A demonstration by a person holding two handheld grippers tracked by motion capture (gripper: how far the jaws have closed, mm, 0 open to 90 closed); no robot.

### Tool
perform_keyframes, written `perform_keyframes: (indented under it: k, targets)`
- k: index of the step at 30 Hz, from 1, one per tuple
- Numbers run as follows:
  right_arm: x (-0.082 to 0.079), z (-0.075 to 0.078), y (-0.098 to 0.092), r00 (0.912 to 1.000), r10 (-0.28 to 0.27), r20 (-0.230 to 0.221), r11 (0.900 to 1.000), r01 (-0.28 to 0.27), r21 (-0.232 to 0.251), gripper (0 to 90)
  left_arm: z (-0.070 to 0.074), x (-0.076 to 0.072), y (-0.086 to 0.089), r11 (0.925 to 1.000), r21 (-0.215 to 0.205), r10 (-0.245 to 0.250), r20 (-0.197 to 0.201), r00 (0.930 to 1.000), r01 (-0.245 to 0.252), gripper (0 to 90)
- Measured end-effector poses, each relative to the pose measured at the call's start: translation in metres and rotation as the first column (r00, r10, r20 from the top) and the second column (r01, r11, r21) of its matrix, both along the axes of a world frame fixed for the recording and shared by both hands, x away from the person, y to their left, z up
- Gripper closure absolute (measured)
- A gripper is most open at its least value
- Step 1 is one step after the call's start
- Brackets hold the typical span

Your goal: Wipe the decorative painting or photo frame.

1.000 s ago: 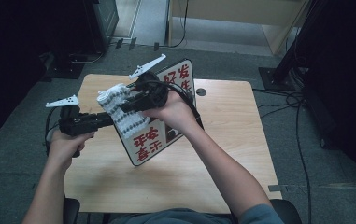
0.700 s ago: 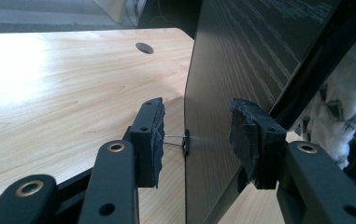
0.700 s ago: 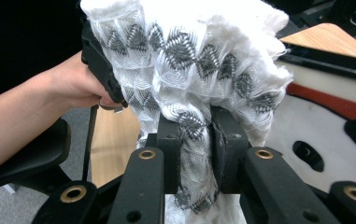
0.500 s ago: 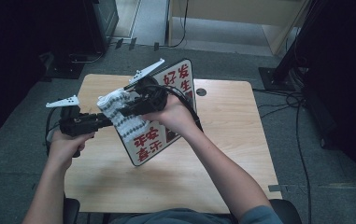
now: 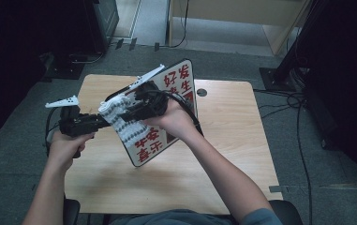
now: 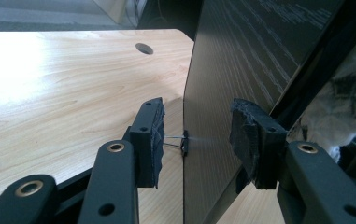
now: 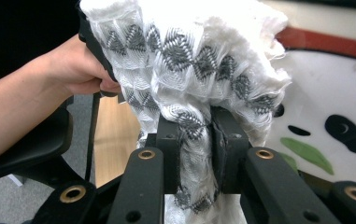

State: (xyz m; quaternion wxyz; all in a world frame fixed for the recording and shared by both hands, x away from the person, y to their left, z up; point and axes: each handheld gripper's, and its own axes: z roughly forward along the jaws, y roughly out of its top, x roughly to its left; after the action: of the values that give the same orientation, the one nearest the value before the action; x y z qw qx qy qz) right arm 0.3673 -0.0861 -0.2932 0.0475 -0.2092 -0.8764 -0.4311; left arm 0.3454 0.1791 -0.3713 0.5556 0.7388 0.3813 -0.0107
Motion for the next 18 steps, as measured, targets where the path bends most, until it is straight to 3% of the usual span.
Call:
perform_keyframes:
  k: [12, 18]
  targets:
    - [-0.002, -0.012, -0.001, 0.9998, 0.003, -0.020, 1.000, -0.003, -0.007, 75.9, 0.001, -0.002, 0.000, 1.0000, 0.003, 0.001, 0.039, 0.9992, -0.001, 60.6]
    - [-0.003, -0.019, -0.002, 0.9995, 0.002, -0.033, 1.000, -0.002, -0.013, 75.9, 0.001, -0.002, 0.000, 0.9999, 0.014, 0.002, 0.037, 0.9993, -0.002, 61.9]
